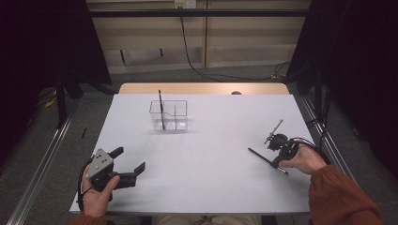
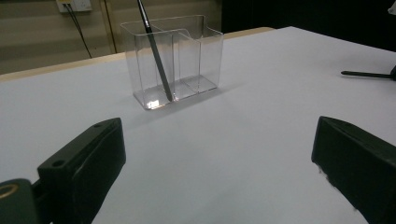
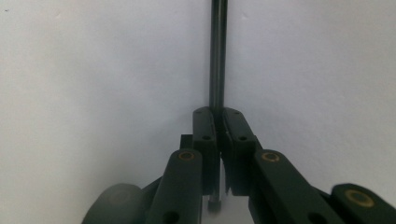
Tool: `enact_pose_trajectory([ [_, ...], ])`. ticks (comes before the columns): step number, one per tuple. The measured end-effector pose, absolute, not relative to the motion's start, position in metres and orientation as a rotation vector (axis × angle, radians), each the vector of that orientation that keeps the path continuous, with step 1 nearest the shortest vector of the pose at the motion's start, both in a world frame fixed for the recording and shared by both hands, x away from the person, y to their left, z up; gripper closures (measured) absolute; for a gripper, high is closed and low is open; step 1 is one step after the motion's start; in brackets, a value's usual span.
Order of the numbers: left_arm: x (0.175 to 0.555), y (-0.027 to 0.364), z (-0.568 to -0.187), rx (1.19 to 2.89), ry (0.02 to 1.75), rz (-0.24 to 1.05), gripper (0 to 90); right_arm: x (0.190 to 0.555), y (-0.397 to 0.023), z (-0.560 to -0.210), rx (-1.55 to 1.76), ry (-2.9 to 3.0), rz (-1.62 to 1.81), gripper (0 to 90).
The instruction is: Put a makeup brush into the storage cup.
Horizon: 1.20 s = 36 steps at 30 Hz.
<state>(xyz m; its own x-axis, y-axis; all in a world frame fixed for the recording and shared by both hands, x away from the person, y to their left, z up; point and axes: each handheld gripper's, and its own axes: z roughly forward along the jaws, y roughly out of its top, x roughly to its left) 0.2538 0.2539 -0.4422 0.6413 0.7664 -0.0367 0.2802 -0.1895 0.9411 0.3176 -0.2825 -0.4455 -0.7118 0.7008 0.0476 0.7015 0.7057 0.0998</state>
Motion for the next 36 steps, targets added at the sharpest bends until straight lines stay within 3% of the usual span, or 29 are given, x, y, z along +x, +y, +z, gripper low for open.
enact_pose_trajectory([
  [25,0.253,0.255,-0.441,1.76,0.847,0.564,3.1,0.301,-0.303,-0.431,-1.37,-2.867,-0.625,85.2],
  [36,0.253,0.256,-0.441,1.752,0.839,0.564,3.0,0.297,-0.304,-0.425,-1.283,-2.849,-0.937,85.1],
])
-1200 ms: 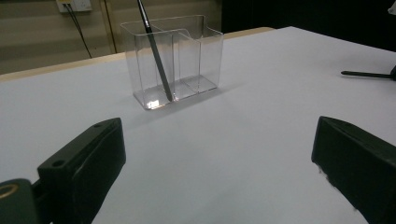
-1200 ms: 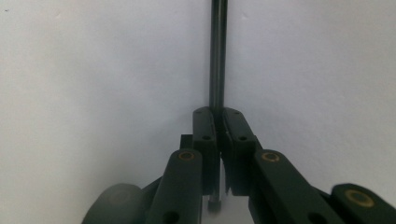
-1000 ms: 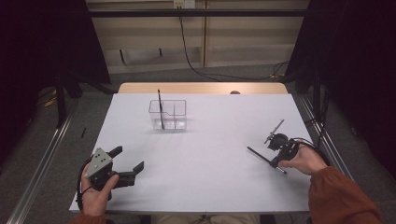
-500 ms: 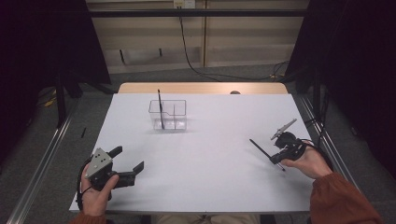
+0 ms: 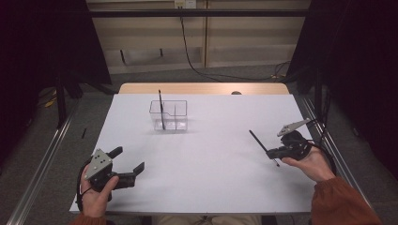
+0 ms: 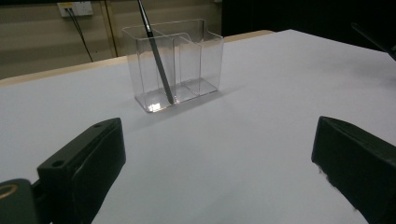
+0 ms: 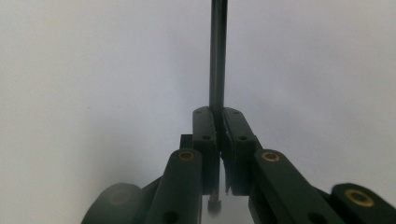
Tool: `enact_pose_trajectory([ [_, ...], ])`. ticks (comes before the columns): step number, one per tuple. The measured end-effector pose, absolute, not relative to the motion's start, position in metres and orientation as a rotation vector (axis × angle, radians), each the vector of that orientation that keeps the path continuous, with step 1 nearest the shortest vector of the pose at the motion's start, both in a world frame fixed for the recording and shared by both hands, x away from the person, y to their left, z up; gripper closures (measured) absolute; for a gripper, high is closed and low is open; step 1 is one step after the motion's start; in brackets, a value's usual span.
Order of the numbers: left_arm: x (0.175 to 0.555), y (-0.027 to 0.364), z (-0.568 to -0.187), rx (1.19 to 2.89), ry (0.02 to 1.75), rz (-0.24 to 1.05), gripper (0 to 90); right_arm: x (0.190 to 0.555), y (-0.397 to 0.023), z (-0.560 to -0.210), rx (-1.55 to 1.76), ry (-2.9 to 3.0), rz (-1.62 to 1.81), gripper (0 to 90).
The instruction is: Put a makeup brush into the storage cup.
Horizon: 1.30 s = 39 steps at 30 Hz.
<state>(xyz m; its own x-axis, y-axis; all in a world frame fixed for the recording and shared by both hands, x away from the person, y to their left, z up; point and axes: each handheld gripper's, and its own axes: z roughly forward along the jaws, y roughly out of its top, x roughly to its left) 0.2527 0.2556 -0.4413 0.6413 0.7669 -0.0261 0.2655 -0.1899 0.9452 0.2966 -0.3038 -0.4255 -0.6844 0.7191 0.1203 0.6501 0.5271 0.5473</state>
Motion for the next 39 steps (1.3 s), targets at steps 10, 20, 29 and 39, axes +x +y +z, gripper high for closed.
enact_pose_trajectory([
  [10,0.253,0.256,-0.441,1.753,0.842,0.562,3.0,0.291,-0.306,-0.421,1.136,2.482,1.074,85.2],
  [20,0.252,0.256,-0.441,1.75,0.841,0.564,3.0,0.286,-0.312,-0.412,1.081,2.352,1.238,85.1],
  [29,0.252,0.256,-0.441,1.746,0.843,0.565,3.0,0.285,-0.312,-0.404,1.082,2.319,1.343,85.1],
  [39,0.252,0.255,-0.441,1.752,0.837,0.556,3.0,0.283,-0.293,-0.397,0.99,2.367,1.395,85.1],
])
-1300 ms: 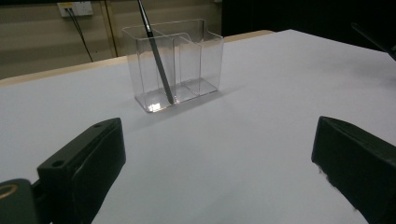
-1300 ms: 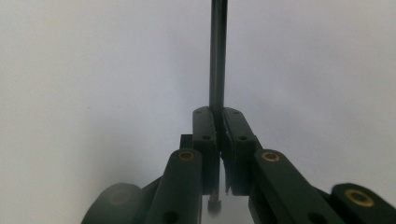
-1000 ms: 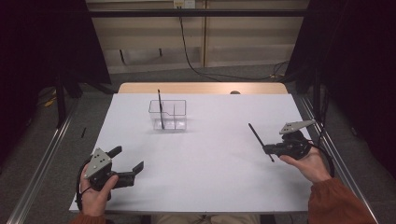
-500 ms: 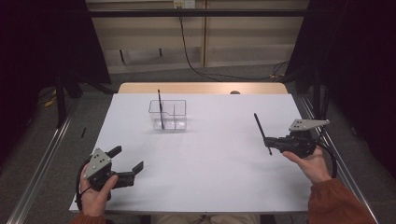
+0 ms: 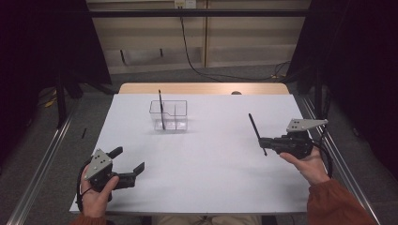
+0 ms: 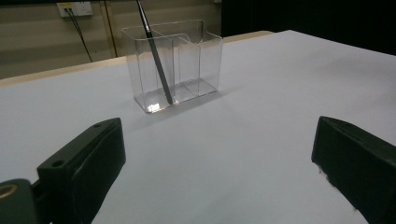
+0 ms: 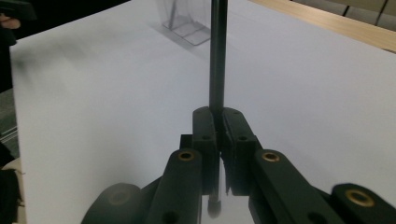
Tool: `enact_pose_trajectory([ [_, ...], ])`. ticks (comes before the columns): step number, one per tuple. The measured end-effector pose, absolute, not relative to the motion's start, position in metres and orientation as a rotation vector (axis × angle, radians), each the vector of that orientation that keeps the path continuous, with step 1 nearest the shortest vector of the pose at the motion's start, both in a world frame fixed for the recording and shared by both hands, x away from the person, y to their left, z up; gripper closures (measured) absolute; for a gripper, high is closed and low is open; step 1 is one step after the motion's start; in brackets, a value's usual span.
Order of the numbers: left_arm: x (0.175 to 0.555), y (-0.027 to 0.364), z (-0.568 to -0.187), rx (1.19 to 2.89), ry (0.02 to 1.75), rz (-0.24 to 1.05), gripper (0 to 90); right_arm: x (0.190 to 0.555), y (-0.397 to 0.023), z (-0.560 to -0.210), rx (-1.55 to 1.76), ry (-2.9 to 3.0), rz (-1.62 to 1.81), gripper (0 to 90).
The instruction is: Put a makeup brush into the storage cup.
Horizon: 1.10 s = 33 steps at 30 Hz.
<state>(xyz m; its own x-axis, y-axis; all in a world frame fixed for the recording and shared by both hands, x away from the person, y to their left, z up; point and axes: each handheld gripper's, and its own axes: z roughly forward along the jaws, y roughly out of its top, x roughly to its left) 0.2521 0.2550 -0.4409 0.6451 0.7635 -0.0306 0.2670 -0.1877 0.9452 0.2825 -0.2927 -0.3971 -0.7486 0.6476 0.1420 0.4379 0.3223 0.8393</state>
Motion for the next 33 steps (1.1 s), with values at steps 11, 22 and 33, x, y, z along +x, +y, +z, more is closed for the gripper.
enact_pose_trajectory([
  [11,0.252,0.255,-0.441,1.754,0.836,0.555,3.0,0.291,-0.252,-0.391,0.858,2.457,1.423,85.1],
  [22,0.252,0.255,-0.441,1.754,0.833,0.555,3.0,0.3,-0.218,-0.388,0.733,2.556,1.396,85.1],
  [33,0.252,0.255,-0.441,1.756,0.828,0.555,3.0,0.314,-0.192,-0.387,0.702,2.627,1.355,85.1],
])
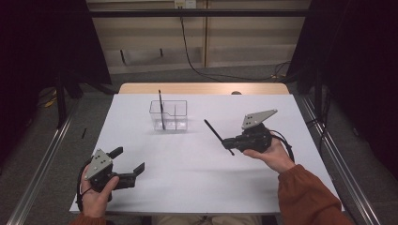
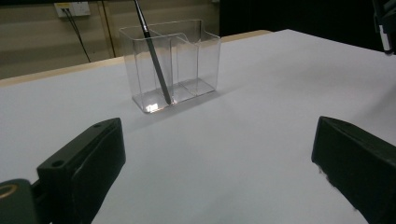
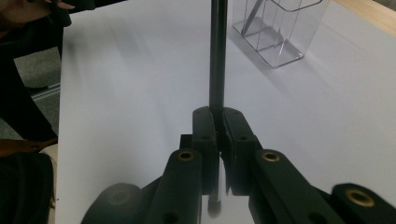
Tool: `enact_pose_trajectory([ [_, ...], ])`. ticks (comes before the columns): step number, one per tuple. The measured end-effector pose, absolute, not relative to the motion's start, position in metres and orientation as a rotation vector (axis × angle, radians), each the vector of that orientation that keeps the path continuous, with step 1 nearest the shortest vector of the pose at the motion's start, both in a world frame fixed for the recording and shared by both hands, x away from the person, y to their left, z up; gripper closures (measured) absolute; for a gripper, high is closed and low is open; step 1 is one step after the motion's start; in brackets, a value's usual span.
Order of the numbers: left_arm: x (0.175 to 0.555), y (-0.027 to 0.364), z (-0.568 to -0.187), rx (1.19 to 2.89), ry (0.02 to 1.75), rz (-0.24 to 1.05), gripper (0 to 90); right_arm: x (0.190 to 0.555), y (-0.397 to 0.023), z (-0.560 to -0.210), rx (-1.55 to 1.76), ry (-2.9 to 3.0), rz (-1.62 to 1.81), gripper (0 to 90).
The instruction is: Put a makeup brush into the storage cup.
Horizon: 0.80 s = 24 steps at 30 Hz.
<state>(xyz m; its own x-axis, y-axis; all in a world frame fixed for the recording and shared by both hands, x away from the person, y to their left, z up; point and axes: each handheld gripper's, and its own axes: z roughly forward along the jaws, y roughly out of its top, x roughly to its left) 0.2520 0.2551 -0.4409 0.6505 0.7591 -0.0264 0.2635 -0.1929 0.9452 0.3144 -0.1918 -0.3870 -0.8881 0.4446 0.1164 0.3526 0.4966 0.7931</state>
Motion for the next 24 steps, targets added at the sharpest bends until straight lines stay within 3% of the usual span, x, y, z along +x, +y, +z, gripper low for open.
enact_pose_trajectory([
  [24,0.253,0.255,-0.442,1.764,0.825,0.553,2.9,0.322,-0.153,-0.383,0.507,2.899,0.91,85.1],
])
